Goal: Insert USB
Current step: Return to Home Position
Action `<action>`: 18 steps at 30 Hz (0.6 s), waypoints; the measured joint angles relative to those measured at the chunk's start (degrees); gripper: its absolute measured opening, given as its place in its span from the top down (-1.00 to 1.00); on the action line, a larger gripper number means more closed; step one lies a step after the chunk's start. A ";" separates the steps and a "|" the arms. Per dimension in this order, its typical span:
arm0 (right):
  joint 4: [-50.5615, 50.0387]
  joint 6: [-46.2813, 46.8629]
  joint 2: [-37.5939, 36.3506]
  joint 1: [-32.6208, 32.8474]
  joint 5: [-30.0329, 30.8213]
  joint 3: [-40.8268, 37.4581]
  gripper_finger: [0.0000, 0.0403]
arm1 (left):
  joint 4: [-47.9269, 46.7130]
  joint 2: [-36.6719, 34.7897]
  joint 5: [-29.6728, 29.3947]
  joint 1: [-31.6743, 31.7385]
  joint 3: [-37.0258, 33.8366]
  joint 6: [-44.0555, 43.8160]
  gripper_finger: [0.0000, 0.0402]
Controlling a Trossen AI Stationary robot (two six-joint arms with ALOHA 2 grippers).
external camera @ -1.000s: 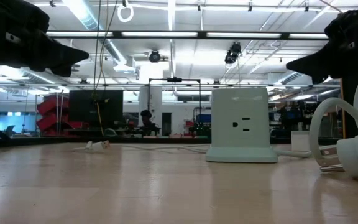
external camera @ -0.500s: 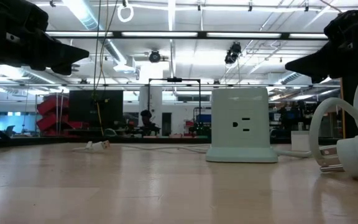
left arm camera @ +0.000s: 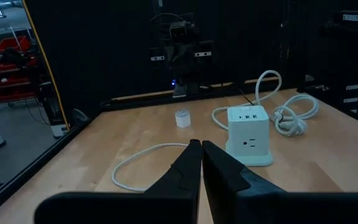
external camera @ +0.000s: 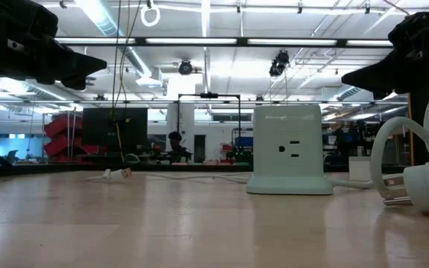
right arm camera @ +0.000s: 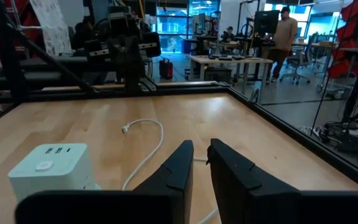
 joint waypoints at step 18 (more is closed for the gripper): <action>0.03 -0.02 0.00 0.00 0.00 -0.02 0.83 | 0.00 0.00 0.00 0.00 -0.02 -0.02 1.00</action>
